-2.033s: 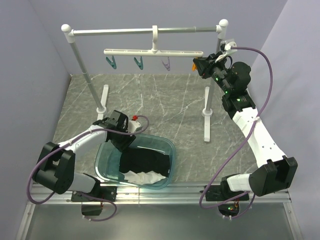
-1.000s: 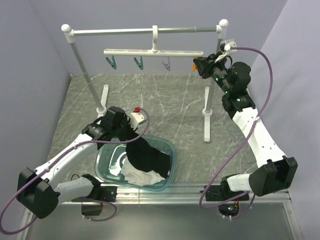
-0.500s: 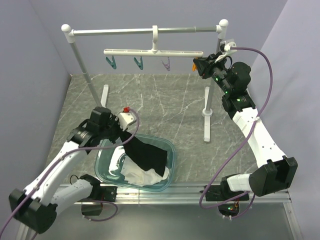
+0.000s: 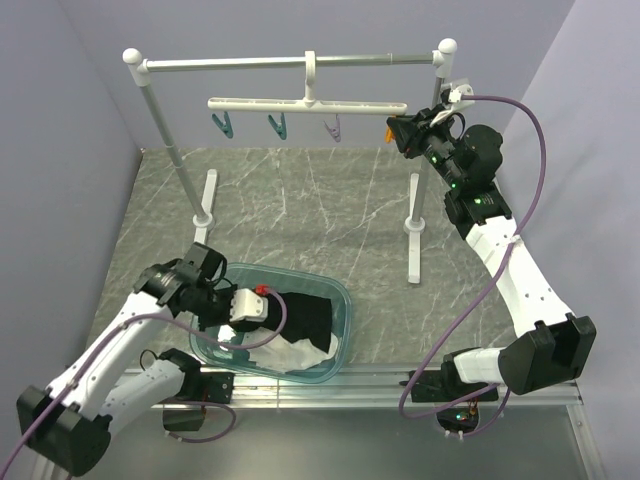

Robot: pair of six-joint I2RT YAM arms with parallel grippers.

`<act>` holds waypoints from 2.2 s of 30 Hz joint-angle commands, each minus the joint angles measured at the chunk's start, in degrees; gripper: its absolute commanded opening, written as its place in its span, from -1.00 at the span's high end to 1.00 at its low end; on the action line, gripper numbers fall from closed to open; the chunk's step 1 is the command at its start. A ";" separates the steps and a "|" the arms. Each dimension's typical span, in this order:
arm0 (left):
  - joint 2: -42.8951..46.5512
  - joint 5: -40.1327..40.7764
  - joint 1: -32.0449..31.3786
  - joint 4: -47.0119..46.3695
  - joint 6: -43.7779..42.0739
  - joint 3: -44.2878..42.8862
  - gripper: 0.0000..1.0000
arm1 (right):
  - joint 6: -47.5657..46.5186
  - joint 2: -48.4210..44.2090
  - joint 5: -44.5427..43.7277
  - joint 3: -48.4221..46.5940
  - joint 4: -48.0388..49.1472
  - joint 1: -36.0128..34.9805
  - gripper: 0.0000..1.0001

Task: Clip the underwear to the hanger

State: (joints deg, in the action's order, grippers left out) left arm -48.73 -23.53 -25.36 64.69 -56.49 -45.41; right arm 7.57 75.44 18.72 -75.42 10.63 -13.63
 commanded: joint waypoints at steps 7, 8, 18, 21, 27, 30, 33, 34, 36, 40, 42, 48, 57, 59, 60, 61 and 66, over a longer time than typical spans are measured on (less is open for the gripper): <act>-2.95 -0.37 -0.12 4.33 -17.87 1.11 0.11 | -1.16 -1.08 0.79 -0.61 1.06 -0.17 1.00; -3.21 -2.38 -0.12 2.92 -16.30 -0.11 -0.08 | -1.24 -1.17 0.79 -0.61 0.88 -0.17 1.00; -16.13 -8.92 -8.53 -34.42 27.28 -4.87 -0.31 | -1.16 -1.70 0.44 0.18 0.70 -0.17 1.00; -19.46 -6.02 -14.77 -42.17 35.47 -4.08 -0.30 | -1.33 -1.87 0.35 -0.17 0.35 -0.08 1.00; -26.85 2.86 -20.24 -51.06 49.17 -3.72 -0.43 | -1.33 -2.14 0.35 -0.26 0.00 0.00 1.00; -28.87 9.10 -22.17 -53.69 53.39 -3.29 -0.38 | -1.16 -2.49 0.18 0.09 0.27 0.00 1.00; -29.40 16.22 -25.33 -55.62 56.04 -1.97 -0.36 | -1.16 -2.49 0.09 0.36 0.35 -0.08 1.00; -29.58 19.11 -25.96 -55.98 56.14 -1.62 -0.38 | -1.07 -2.49 0.09 0.53 0.53 -0.08 1.00; -30.89 20.10 -27.63 -56.34 59.64 -1.70 -0.40 | -0.98 -2.49 0.09 0.62 0.53 0.00 1.00; -34.14 21.59 -29.13 -55.38 62.99 -2.49 -0.37 | -0.89 -2.66 -0.09 0.71 0.53 -0.08 1.00; -35.20 23.26 -29.22 -54.84 65.35 -2.67 -0.33 | -1.16 -2.84 -0.09 0.80 0.44 -0.08 1.00; -31.79 28.54 -29.48 -52.21 74.05 -2.58 -0.08 | -1.60 -3.63 0.00 1.24 0.44 0.09 1.00; -33.62 29.85 -29.74 -49.30 83.64 -2.84 -0.17 | -1.51 -4.07 -0.53 1.24 0.44 0.09 1.00; -34.24 30.47 -29.74 -49.30 84.26 -2.84 -0.18 | -1.68 -4.16 -0.70 1.15 0.18 0.09 1.00; -35.11 30.82 -29.74 -49.30 85.22 -2.93 -0.18 | -1.77 -4.25 -0.79 1.15 0.18 0.09 1.00; -35.73 31.26 -29.74 -49.30 85.66 -2.93 -0.18 | -1.77 -4.25 -0.79 1.32 0.26 0.09 1.00; -39.50 33.20 -29.92 -51.32 86.72 -3.55 -0.18 | -1.42 -4.60 -0.79 2.29 0.79 0.00 1.00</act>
State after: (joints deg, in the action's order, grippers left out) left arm -86.65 7.62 -54.85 14.85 27.94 -47.35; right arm 6.48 72.90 18.33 -74.13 9.89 -13.63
